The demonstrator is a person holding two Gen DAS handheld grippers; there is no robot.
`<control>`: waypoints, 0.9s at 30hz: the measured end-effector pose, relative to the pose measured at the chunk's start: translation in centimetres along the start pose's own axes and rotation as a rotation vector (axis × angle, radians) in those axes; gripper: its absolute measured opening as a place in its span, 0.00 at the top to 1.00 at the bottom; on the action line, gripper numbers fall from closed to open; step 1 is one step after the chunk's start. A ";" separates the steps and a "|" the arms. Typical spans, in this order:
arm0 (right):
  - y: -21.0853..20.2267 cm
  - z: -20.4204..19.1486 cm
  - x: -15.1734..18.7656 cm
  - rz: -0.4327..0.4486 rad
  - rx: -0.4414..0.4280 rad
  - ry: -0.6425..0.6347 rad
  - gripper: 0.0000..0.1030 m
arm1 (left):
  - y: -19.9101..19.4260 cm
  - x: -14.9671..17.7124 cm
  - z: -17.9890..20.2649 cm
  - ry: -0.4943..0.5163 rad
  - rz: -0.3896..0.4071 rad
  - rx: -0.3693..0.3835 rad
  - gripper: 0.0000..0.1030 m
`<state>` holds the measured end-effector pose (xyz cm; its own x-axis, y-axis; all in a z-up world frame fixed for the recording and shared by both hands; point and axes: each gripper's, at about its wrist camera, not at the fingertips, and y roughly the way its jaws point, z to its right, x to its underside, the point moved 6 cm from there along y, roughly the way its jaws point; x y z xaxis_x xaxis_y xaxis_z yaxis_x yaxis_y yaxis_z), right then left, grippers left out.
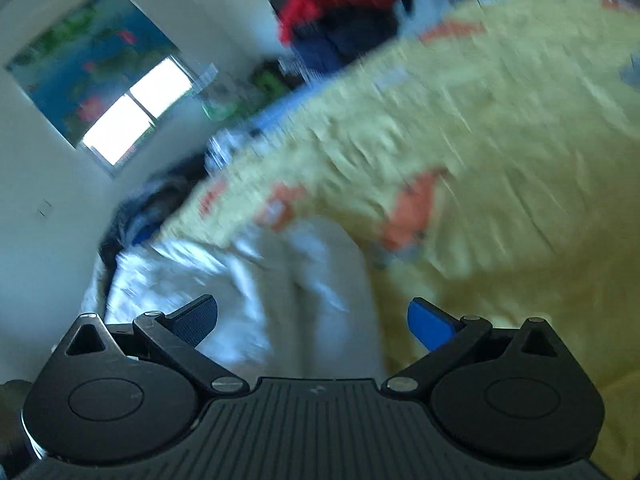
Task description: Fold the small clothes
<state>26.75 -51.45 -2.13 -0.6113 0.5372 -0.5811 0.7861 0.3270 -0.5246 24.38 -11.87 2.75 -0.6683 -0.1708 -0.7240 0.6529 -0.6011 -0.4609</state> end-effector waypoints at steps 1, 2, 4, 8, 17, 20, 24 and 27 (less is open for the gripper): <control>0.5 0.3 0.1 -0.033 -0.004 -0.004 0.01 | 0.8 -0.4 -1.3 -0.061 -0.031 -0.019 0.08; 0.5 0.1 0.2 -0.032 -0.012 -0.033 0.01 | 1.6 -0.6 -2.3 -0.103 -0.058 -0.024 0.08; 1.4 -0.7 0.5 -0.098 -0.034 -0.069 0.01 | 3.1 -0.6 -3.5 -0.172 -0.109 -0.018 0.08; 2.9 -2.5 1.2 -0.195 -0.099 -0.139 0.02 | 5.5 0.2 -3.9 -0.209 -0.179 -0.021 0.07; 4.3 -6.9 3.8 -0.278 -0.120 -0.338 0.07 | 7.6 0.8 -2.7 -0.141 -0.173 -0.061 0.06; 4.2 -6.8 3.7 -0.264 -0.142 -0.327 0.06 | 7.7 0.8 -2.5 -0.125 -0.168 -0.057 0.06; 4.0 -6.9 4.1 -0.225 -0.125 -0.319 0.06 | 7.7 0.7 -2.4 -0.112 -0.167 -0.056 0.06; 4.4 -7.3 4.3 -0.229 -0.123 -0.298 0.07 | 7.6 0.6 -2.4 -0.105 -0.176 -0.057 0.08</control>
<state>28.28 -42.04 -2.42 -0.7577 0.1965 -0.6223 0.6203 0.5129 -0.5934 29.78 -14.69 -2.44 -0.8051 -0.1494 -0.5740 0.5401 -0.5845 -0.6055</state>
